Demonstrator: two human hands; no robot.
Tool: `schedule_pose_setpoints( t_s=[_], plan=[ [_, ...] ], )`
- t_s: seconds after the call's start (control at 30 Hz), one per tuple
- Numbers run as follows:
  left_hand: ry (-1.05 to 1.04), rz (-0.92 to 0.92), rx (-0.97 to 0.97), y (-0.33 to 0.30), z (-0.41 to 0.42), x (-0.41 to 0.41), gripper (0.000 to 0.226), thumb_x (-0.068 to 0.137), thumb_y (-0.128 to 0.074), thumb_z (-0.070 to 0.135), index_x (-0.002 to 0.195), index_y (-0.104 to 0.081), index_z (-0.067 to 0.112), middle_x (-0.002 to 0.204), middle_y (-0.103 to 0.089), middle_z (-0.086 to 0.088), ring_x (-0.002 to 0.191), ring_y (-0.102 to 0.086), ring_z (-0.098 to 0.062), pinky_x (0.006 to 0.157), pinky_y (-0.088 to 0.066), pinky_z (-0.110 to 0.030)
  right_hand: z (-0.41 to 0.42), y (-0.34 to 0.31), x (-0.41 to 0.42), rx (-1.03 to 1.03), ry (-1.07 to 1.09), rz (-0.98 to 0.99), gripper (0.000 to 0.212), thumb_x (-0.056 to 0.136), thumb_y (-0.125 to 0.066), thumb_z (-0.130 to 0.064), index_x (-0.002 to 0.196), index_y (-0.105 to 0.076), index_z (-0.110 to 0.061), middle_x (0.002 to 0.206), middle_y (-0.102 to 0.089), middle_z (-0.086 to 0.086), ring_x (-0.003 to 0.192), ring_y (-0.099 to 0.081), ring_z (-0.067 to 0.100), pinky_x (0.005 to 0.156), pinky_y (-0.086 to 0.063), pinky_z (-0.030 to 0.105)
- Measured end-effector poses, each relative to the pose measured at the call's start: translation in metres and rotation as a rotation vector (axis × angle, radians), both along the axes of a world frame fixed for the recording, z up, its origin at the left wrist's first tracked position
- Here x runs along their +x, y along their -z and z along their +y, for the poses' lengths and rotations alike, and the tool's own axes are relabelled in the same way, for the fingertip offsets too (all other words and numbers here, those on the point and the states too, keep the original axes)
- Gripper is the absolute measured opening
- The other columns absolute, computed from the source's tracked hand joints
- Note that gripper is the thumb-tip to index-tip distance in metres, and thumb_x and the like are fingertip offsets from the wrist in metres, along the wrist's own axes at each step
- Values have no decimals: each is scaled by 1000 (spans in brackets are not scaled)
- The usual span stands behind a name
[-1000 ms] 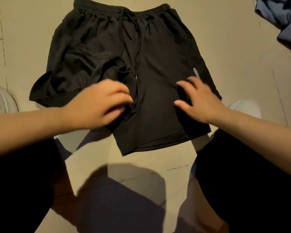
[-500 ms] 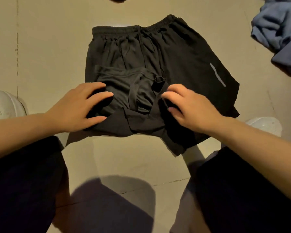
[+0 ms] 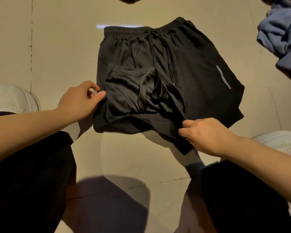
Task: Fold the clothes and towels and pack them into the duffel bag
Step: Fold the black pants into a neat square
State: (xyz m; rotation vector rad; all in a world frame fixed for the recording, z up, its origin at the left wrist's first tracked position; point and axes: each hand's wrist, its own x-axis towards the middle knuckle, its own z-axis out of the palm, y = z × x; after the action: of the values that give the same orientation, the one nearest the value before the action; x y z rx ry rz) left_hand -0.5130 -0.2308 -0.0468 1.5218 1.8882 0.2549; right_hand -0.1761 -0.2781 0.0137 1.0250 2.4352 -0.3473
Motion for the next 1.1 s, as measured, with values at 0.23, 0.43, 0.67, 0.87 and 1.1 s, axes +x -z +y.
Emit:
schedule_pose_setpoints(
  t_s=[0.23,0.43,0.67,0.87,1.1],
  plan=[
    [177,4,106,-3,-2,16,58,80,-69,50,124,-54,17,101,-56,0,84,-52,-17,71,-39,-31,0,-6,9,66,341,37,37,97,-36,-51,111,-60,-27,100,-62,-3,82,-62,19,61,-47,30],
    [-113,-230,39,-3,15,27,48,81,-75,31,122,-58,13,97,-60,-3,88,-54,-20,91,-46,-36,51,4,-56,261,379,64,45,95,-51,-44,132,-41,-21,110,-59,10,89,-60,37,61,-35,34],
    [-19,-447,20,-19,16,8,5,88,-68,14,90,-67,19,91,-69,-4,90,-64,-24,80,-54,-37,81,22,-64,243,428,30,12,91,-50,-12,102,-47,-8,94,-54,13,85,-57,37,60,-31,36],
    [527,-454,-49,-39,1,-25,17,77,-77,28,86,-69,16,97,-65,12,96,-61,-3,86,-46,-14,22,-13,-16,185,71,302,15,80,-65,-21,85,-54,-13,79,-54,5,67,-54,26,50,-35,28],
    [902,16,380,-16,-24,-17,23,75,-63,14,97,-67,19,122,-51,-10,107,-49,-26,85,-44,-35,-28,2,28,101,-32,197,24,69,-81,-13,83,-62,-14,67,-55,3,49,-51,20,39,-41,29]
  ],
)
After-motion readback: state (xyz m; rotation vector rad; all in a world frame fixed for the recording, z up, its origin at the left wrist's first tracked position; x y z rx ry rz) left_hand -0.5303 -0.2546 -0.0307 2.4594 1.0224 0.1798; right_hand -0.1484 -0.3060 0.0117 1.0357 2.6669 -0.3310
